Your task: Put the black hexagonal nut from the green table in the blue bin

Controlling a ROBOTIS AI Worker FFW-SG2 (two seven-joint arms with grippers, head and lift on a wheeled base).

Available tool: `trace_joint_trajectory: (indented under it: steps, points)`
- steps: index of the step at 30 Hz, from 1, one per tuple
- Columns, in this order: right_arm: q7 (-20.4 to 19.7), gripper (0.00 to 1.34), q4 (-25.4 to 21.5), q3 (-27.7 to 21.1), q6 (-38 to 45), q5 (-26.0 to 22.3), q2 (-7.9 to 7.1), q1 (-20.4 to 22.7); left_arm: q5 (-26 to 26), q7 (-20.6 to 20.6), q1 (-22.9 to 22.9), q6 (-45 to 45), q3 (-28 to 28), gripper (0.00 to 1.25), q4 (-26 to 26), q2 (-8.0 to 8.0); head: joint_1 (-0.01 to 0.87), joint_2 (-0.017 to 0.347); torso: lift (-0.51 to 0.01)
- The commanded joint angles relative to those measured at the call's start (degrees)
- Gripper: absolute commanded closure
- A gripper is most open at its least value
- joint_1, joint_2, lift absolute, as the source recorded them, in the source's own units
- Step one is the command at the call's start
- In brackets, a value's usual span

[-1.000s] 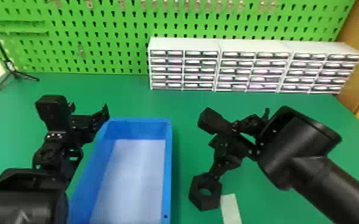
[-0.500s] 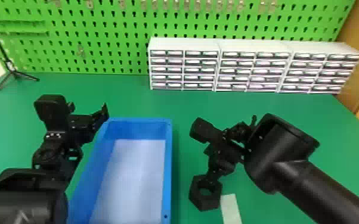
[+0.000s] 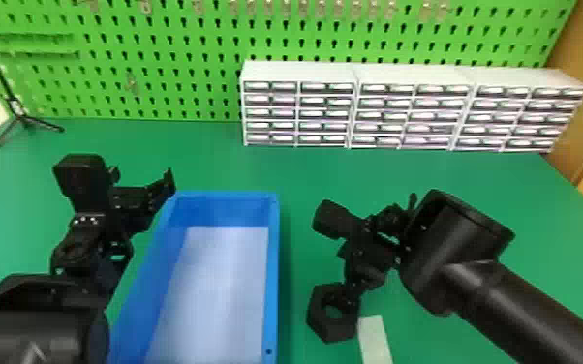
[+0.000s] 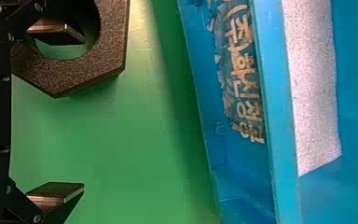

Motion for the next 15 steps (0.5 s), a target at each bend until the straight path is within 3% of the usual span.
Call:
trace_joint_trajectory:
  steps: [1, 6, 12, 15]
  points:
    - [-0.03, 0.19, 0.41, 0.14, -0.19, -0.04, 0.09, -0.03, -0.05, 0.00, -0.13, -0.07, 0.09, 0.31, 0.00, 0.00, 0.683, 0.028, -0.096]
    - [0.06, 0.24, 0.50, 0.23, -0.19, -0.13, 0.09, -0.12, -0.05, 0.00, -0.13, -0.07, 0.09, 0.31, 0.00, 0.00, 0.683, 0.028, -0.096]
    - [0.06, 0.61, 0.50, 0.14, -0.19, -1.01, -0.26, -0.12, -0.05, 0.00, -0.05, -0.07, 0.18, 0.31, 0.00, 0.00, 0.683, 0.028, -0.096]
    - [0.06, 0.73, 0.23, 0.05, -0.28, -1.89, -0.70, -0.38, 0.03, 0.00, 0.04, -0.07, 0.26, 0.31, 0.00, 0.00, 0.683, 0.028, -0.096]
